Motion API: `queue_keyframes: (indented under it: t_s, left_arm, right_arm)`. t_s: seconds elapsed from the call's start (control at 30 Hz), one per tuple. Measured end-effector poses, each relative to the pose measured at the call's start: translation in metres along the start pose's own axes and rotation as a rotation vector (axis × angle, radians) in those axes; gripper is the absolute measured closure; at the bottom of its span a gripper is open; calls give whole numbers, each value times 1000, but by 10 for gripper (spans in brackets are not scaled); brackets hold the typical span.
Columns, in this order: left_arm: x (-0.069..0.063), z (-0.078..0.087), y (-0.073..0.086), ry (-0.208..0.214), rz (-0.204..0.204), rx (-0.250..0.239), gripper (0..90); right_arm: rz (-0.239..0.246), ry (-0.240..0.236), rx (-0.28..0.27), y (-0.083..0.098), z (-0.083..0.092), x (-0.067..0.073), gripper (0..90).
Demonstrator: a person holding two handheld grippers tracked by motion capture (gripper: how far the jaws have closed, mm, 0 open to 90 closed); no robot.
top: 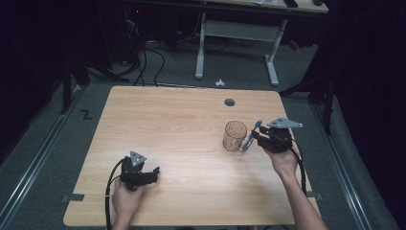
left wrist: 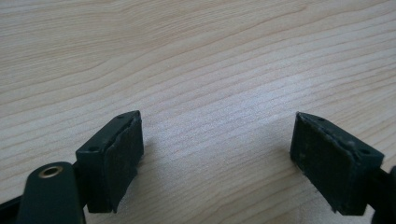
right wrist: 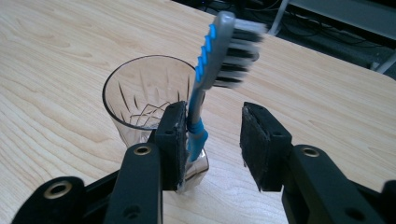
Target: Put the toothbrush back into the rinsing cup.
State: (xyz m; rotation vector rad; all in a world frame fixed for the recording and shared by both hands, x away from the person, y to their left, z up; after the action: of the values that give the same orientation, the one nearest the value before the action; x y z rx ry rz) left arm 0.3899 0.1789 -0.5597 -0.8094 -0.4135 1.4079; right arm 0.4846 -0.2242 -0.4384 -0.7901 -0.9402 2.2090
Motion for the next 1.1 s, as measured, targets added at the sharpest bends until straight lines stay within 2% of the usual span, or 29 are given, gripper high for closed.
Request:
queue_keyframes:
  t_s: [1.1]
  left_arm:
    - [0,0,0,0,0,1,179]
  right_arm:
    - [-66,24,-75,8,31,-13,592]
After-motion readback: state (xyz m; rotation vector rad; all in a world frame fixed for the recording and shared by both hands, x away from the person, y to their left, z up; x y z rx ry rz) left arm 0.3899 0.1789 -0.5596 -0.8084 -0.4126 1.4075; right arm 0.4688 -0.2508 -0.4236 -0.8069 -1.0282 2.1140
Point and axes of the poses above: each handheld gripper's, and its own axes: z roughly backward along the jaws, y roughly out of its underside, x roughly to its left, the point moved 7 cm from there along -z, roughly forward along the jaws, and after that the axes turned 15 degrees about z, right-handed, at the moved point
